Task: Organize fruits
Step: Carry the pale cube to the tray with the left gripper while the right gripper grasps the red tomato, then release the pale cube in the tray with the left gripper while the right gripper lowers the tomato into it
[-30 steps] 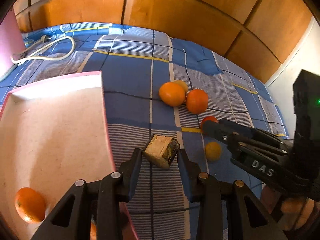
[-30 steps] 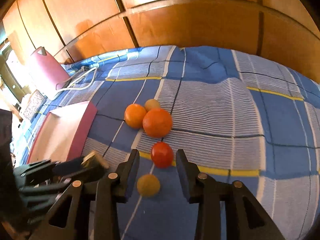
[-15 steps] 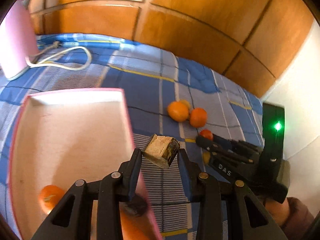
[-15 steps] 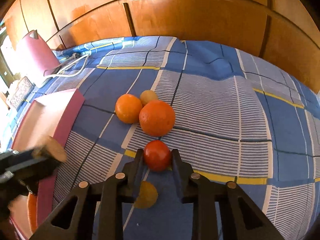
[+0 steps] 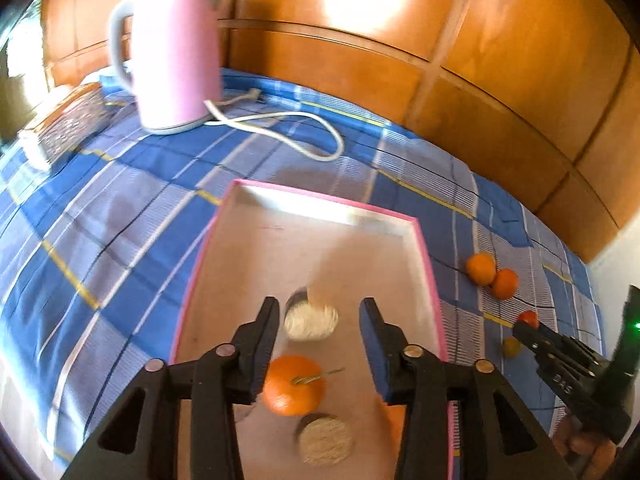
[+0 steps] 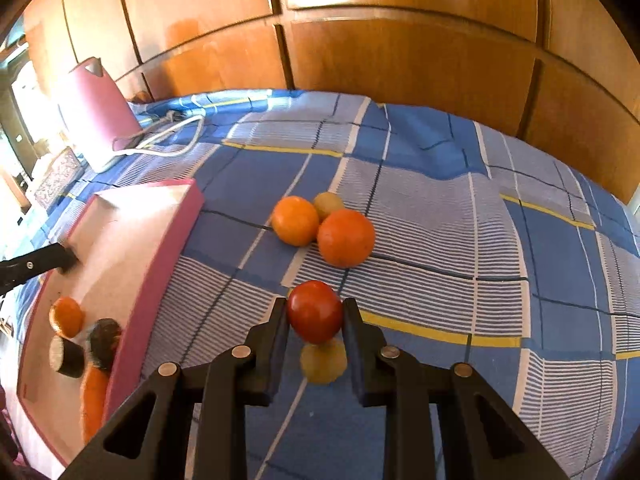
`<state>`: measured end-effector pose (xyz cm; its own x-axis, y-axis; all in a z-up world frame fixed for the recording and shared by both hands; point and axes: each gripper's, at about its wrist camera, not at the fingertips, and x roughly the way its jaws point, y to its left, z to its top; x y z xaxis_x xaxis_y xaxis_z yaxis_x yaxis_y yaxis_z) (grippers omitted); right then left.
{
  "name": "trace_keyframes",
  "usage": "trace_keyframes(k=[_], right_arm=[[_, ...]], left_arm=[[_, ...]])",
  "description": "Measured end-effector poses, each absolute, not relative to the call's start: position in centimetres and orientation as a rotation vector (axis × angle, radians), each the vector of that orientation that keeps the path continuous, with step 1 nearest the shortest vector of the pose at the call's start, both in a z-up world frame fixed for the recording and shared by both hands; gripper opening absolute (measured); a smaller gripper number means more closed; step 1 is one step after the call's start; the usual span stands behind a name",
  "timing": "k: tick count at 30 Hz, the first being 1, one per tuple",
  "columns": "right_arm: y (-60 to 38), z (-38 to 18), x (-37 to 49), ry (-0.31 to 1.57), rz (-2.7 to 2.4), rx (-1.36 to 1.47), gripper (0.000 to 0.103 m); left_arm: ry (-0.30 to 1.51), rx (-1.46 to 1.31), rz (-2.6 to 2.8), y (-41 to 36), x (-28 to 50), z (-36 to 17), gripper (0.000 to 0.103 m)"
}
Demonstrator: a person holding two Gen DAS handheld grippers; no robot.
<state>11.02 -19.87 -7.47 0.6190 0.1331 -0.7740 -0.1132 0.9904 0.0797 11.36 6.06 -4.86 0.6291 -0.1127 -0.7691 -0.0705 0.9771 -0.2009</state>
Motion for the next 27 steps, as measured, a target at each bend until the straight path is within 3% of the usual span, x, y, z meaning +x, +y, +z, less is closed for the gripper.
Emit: trace_keyframes(k=[27], right_arm=[[-7.4,-4.7,4.3,0.861,0.461,-0.065,0.026]], left_arm=[[0.828,-0.22,-0.023,8.2,2.3,-3.8,0.054]])
